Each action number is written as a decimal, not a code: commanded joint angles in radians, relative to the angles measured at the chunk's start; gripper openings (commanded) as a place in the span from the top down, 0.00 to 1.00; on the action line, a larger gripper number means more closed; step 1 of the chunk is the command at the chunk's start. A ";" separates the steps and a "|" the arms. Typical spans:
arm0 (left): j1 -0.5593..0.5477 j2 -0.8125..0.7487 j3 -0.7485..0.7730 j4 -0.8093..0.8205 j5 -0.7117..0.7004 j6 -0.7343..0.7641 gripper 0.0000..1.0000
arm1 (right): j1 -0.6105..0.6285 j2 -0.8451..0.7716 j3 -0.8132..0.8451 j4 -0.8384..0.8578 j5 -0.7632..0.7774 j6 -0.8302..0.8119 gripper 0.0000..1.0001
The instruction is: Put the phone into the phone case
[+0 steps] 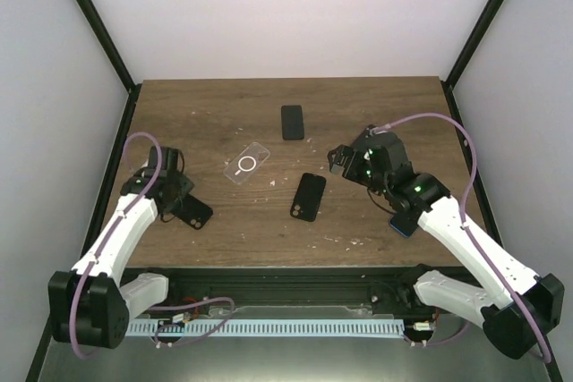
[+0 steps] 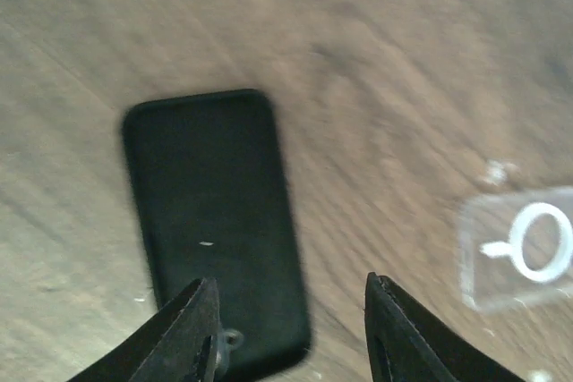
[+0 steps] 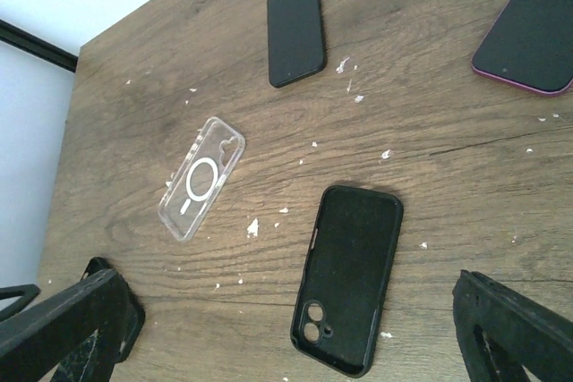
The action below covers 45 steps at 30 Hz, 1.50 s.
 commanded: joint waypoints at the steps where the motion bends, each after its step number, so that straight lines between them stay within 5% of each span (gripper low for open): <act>1: 0.040 0.044 -0.028 -0.063 -0.122 -0.136 0.57 | 0.011 -0.037 -0.010 0.025 -0.010 0.002 0.00; 24: 0.049 0.239 -0.153 0.075 -0.152 -0.187 0.75 | 0.011 -0.054 -0.023 0.033 -0.044 -0.022 0.00; 31: 0.049 0.278 -0.166 0.118 -0.107 -0.165 0.80 | 0.010 -0.051 -0.016 0.014 -0.034 -0.017 0.00; 36: 0.050 0.278 -0.179 0.136 -0.073 -0.152 1.00 | 0.011 -0.050 -0.012 -0.009 0.004 -0.017 0.00; 45: 0.008 0.232 -0.162 0.181 0.063 -0.029 1.00 | 0.010 0.017 0.058 -0.119 0.079 0.031 0.00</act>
